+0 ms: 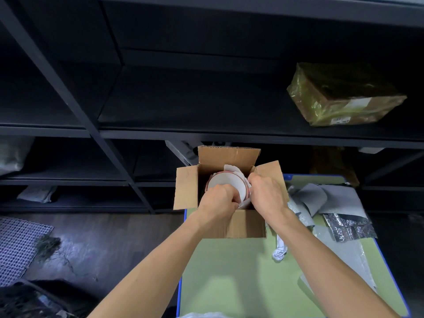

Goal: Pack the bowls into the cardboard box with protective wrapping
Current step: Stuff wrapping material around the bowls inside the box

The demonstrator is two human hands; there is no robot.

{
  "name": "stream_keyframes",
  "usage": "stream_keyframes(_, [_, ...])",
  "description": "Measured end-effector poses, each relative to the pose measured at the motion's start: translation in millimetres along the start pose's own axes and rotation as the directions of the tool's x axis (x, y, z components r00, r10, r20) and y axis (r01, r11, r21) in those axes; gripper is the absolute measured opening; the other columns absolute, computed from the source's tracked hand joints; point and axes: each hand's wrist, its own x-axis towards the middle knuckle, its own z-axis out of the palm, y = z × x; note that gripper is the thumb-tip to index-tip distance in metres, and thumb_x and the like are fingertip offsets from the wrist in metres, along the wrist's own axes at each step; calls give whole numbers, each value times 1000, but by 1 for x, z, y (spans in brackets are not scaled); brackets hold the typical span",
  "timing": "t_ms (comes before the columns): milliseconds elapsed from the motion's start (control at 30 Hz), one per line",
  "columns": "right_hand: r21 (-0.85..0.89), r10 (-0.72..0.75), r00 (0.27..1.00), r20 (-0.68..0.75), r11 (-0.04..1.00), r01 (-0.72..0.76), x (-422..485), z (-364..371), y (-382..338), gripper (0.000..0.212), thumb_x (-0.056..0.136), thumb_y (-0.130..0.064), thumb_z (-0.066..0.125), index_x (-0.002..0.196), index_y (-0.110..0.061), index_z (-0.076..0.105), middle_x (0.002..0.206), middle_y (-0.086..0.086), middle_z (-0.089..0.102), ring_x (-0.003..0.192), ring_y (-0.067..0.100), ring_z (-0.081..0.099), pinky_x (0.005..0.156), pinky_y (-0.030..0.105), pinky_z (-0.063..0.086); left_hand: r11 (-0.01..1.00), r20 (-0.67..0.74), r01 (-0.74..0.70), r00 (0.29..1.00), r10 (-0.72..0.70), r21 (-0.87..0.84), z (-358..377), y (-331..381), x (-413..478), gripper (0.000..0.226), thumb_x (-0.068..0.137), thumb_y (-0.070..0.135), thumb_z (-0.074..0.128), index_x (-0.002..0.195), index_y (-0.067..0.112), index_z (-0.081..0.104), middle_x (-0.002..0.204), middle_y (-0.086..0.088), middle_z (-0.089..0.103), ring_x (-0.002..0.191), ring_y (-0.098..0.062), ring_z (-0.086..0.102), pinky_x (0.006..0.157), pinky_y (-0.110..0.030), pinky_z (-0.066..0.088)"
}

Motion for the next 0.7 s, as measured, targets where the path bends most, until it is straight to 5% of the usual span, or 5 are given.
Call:
stream_keyframes(367, [110, -61, 998, 9, 992, 59, -10, 3, -2, 15, 92, -7, 49, 106, -9, 51, 97, 16, 67, 85, 38, 62, 60, 36, 31, 991, -39, -45, 998, 51, 125, 1, 3, -6, 20, 88, 19, 57, 99, 26, 72, 99, -2, 71, 92, -29, 63, 68, -29, 43])
stream_keyframes(567, [210, 16, 994, -106, 978, 7, -15, -5, 4, 38, 94, -13, 50, 132, -16, 48, 104, 12, 65, 95, 34, 61, 74, 41, 53, 985, -102, -72, 991, 88, 156, 2, 3, -18, 21, 90, 25, 53, 93, 23, 73, 90, -1, 72, 84, -28, 62, 63, -30, 45])
stream_keyframes(700, [284, 15, 990, -137, 959, 25, -24, -3, 15, 44, 93, -5, 47, 135, -19, 50, 107, 7, 64, 96, 31, 58, 67, 30, 38, 987, -114, -84, 988, 100, 139, 2, 1, -27, 24, 92, 26, 51, 96, 21, 74, 95, 0, 73, 89, -27, 63, 66, -33, 49])
